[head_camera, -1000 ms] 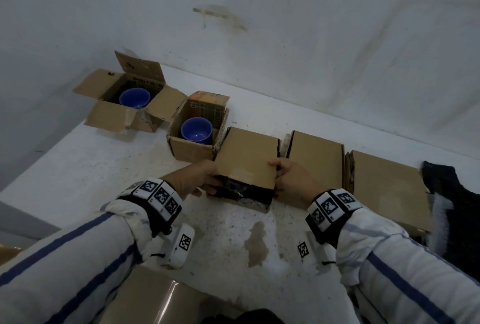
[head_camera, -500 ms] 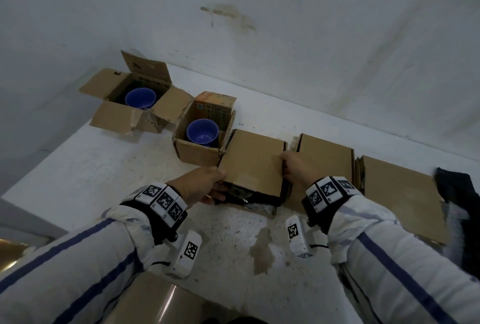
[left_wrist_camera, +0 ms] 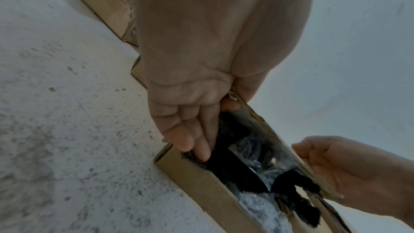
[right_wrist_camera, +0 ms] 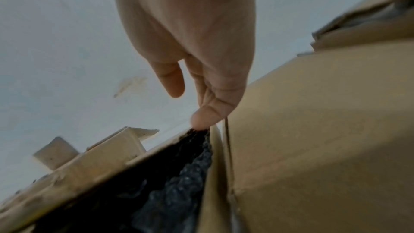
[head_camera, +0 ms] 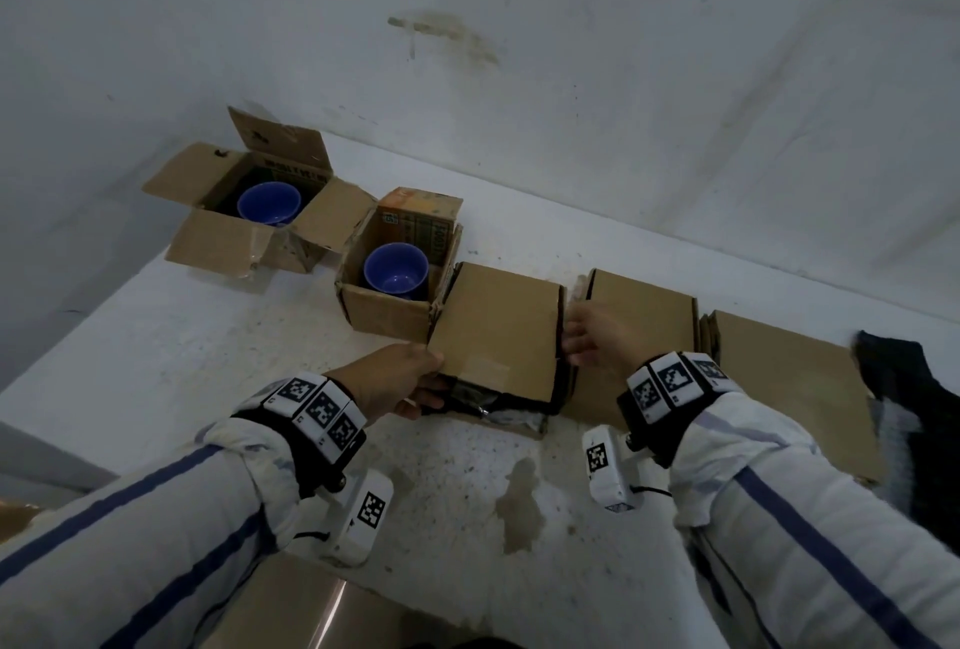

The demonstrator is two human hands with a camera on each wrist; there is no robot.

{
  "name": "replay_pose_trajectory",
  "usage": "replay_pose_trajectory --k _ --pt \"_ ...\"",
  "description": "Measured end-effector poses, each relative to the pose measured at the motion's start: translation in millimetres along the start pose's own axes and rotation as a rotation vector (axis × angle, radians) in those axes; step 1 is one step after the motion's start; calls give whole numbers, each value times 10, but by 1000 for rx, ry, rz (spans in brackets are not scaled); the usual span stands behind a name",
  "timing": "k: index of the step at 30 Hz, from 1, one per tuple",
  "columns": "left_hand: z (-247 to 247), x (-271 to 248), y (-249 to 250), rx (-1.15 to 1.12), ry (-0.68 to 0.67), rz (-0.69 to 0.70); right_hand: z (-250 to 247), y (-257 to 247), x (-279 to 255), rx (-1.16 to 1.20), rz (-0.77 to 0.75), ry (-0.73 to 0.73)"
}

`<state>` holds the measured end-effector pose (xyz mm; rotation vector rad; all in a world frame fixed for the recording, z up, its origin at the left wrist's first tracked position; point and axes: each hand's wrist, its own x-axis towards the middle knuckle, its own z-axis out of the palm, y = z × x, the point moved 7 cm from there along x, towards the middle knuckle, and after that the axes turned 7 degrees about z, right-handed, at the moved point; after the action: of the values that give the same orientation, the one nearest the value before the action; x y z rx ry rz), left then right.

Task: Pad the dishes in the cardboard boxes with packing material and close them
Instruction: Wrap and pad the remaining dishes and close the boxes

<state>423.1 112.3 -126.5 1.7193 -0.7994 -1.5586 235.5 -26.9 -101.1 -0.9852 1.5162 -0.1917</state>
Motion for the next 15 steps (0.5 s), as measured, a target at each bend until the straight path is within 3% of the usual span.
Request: replay_pose_trajectory --k 2,5,9,15 --pt "-12 1 4 5 5 2 -74 43 -96 -150 35 49" --pt "-13 9 4 16 0 0 42 216 -252 -244 99 -63" --pt "-6 4 18 5 -2 0 288 368 -280 -38 129 -205" --pt "30 -15 21 35 -4 2 363 437 -283 110 133 -266"
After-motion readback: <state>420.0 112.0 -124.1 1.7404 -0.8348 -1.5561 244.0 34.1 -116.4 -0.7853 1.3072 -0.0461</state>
